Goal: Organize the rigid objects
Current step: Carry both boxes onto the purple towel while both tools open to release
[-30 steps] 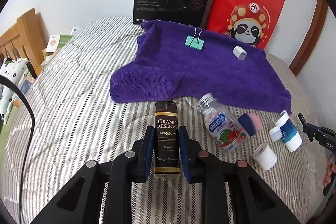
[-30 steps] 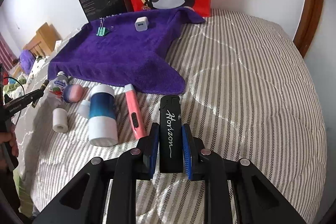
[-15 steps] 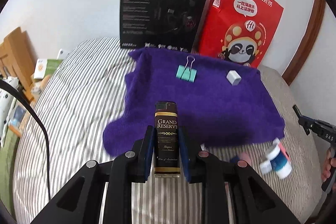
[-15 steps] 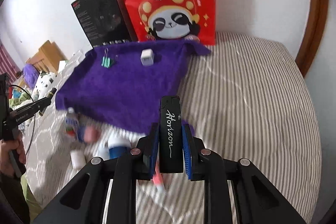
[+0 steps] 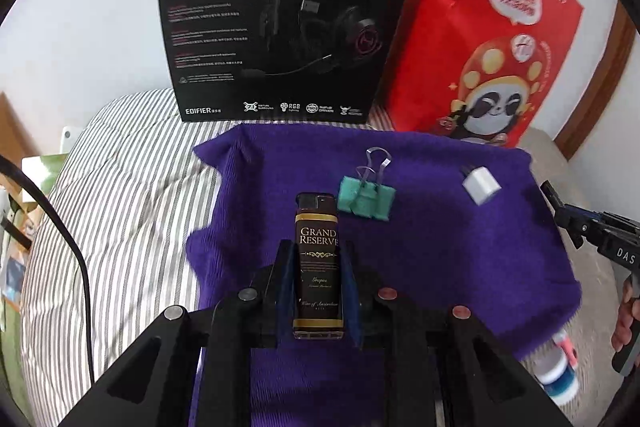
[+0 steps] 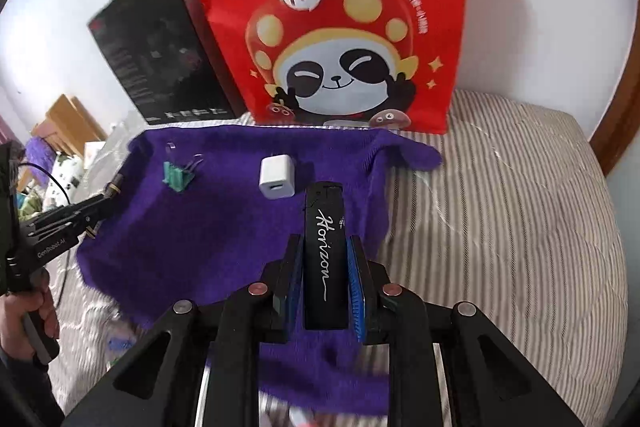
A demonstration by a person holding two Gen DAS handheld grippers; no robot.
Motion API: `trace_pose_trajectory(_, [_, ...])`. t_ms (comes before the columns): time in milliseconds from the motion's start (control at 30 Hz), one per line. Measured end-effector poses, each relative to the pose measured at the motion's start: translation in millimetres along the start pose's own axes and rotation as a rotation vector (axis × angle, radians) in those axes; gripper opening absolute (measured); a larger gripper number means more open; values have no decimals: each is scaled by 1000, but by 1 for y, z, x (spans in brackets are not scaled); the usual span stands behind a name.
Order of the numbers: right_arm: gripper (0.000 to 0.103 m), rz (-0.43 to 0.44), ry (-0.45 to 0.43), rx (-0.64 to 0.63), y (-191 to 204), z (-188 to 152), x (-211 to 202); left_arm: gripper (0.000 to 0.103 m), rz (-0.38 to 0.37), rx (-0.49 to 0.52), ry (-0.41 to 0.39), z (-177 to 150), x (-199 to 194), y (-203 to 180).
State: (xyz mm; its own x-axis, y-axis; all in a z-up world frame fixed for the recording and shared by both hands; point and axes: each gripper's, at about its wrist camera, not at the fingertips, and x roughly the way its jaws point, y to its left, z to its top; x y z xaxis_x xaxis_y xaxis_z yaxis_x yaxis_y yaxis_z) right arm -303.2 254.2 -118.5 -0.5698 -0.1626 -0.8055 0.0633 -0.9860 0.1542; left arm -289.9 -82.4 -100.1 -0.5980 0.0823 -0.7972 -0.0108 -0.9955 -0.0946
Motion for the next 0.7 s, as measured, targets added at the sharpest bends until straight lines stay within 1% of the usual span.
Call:
trace_pose_trajectory(100, [22, -19, 29, -3, 2, 8, 21, 22, 2, 5, 23, 8, 16, 2])
trace_pose_trajectory(167, [22, -25, 48, -3, 3, 13, 34, 22, -21, 3, 34, 12, 26, 5])
trace_pose_trajectory(200, [22, -28, 50, -7, 4, 15, 39, 22, -33, -1, 44, 13, 30, 7])
trace_pose_trajectory(300, [22, -40, 64, -20, 7, 20, 51, 22, -26, 14, 54, 16, 37, 8])
trace_pose_trajectory(367, [22, -39, 77, -25, 8, 23, 59, 22, -37, 25, 64, 18, 43, 8])
trace_pose_trajectory(433, [22, -43, 90, -31, 10, 24, 65, 22, -41, 36, 70, 18, 46, 8])
trace_pose_trajectory(533, [22, -47, 103, -40, 12, 24, 73, 22, -24, 61, 75, 20, 51, 7])
trace_pose_trajectory(700, [22, -57, 108, -63, 15, 27, 77, 22, -22, 90, 82, 21, 53, 6])
